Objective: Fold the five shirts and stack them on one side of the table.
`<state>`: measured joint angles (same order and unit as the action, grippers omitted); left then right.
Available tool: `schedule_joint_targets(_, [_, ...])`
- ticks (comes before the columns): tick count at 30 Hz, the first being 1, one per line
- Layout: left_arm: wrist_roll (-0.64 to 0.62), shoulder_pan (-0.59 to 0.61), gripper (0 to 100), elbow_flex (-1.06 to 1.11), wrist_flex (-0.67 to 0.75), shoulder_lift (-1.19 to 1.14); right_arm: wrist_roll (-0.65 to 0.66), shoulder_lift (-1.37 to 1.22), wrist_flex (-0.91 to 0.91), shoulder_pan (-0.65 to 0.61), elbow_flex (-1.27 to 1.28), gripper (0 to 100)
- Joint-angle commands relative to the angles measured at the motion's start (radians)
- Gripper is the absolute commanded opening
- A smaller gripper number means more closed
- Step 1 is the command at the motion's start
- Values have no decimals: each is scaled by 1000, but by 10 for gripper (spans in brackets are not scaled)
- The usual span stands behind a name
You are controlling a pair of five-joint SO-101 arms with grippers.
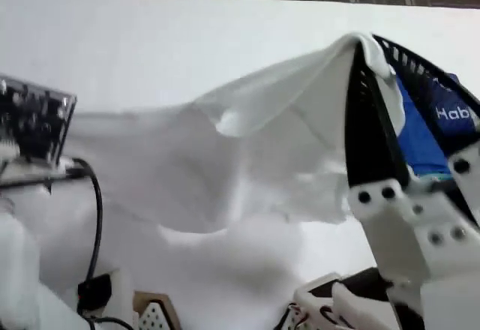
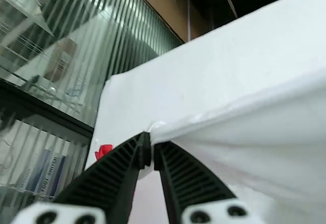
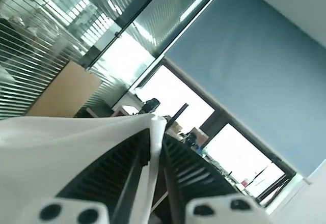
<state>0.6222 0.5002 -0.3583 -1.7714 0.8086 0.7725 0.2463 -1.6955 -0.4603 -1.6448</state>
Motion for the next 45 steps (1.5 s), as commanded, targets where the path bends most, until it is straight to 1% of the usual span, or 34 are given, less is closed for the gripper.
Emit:
schedule_joint_targets(1, [0,11,24,-53,-14,29,14,61,-5,-4,-11,22])
schedule_joint_targets(10, [-2,11,24,-65,-14,95,14,133,-5,-4,-6,22])
schedule_joint_targets(17, [-5,9,24,-53,23,87,14,131,28,-5,189,22])
schedule_joint_targets(21, [-3,8,24,41,115,38,12,131,127,-5,376,22])
schedule_joint_targets(24, [-5,6,24,102,184,-37,12,130,208,-4,565,22])
schedule_joint_targets(27, [-3,6,24,127,258,-137,12,130,335,2,786,22])
schedule_joint_targets(31, [0,3,24,120,339,-307,14,130,568,53,1102,22])
schedule_joint_targets(36, [2,-52,24,120,423,-516,14,108,911,133,1441,22])
schedule_joint_targets(39, [5,-95,24,120,477,-624,11,25,1013,157,1513,22])
schedule_joint_targets(42, [41,-120,24,119,500,-724,6,-85,1035,179,1514,22])
schedule_joint_targets(45, [66,-118,24,117,516,-807,5,-171,1061,205,1513,22])
